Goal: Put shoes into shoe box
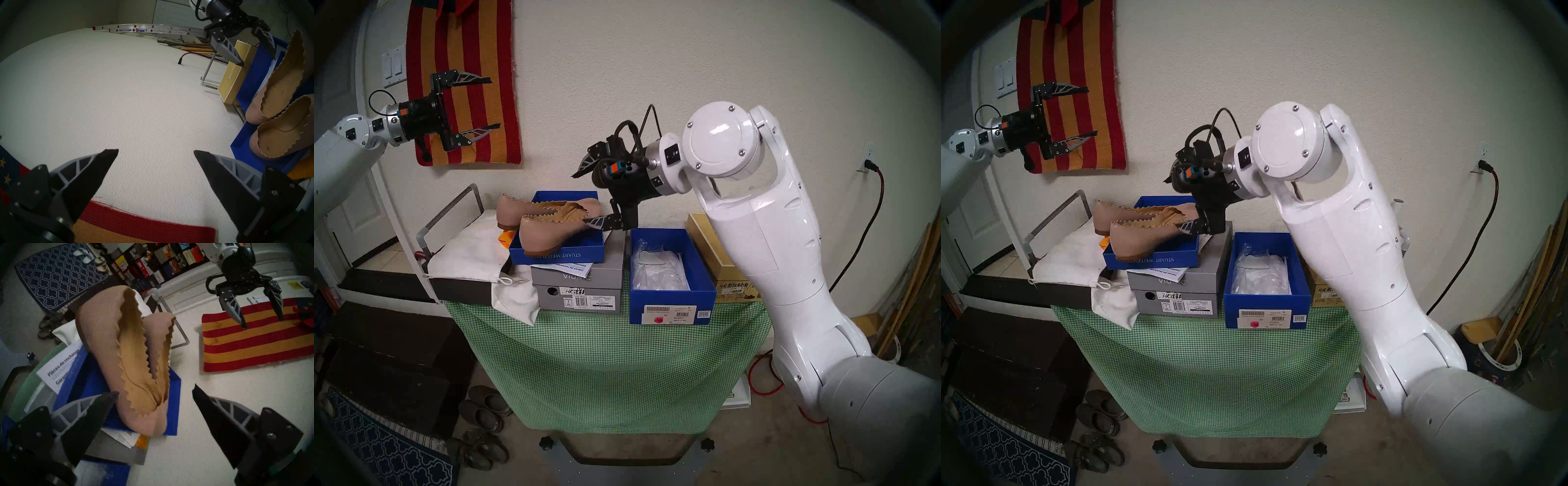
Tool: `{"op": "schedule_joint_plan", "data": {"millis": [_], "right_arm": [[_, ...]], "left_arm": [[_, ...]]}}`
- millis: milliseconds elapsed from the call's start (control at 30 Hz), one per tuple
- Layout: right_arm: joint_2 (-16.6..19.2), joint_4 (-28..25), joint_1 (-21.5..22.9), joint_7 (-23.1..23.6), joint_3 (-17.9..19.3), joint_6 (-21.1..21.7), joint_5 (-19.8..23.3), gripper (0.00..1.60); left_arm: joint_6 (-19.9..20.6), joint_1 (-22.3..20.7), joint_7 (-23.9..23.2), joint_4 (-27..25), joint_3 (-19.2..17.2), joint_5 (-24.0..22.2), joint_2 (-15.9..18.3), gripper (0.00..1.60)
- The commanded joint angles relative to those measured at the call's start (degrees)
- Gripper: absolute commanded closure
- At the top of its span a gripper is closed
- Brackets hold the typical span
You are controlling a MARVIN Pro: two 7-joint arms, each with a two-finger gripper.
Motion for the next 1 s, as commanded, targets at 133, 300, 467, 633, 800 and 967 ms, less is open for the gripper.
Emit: {"op": "schedule_joint_plan", "data": {"millis": [133,300,467,633,800,967], "right_arm": [[-0.7,0.3,-4.2,-2.6,-0.9,-0.6,0.9,0.0],[-1.3,1.3,-4.9,-4.2,-0.7,-1.8,1.8,0.0],[-1.6,1.8,-5.3,-4.8,-0.4,-2.0,2.7,0.19],[-0.8,1.7,-5.5,-4.9,0.2,-2.6,2.9,1.12],[-0.6,1.9,-6.4,-5.4,0.2,-3.4,2.8,1.6],[-0.7,2.0,-7.2,-7.0,0.4,-5.3,2.7,1.6]], "left_arm": [[0.1,0.0,0.0,0.2,0.0,0.1,0.0,0.0],[0.1,0.0,0.0,0.2,0.0,0.1,0.0,0.0],[0.1,0.0,0.0,0.2,0.0,0.1,0.0,0.0],[0.1,0.0,0.0,0.2,0.0,0.1,0.0,0.0],[0.1,0.0,0.0,0.2,0.0,0.1,0.0,0.0],[0.1,0.0,0.0,0.2,0.0,0.1,0.0,0.0]]}}
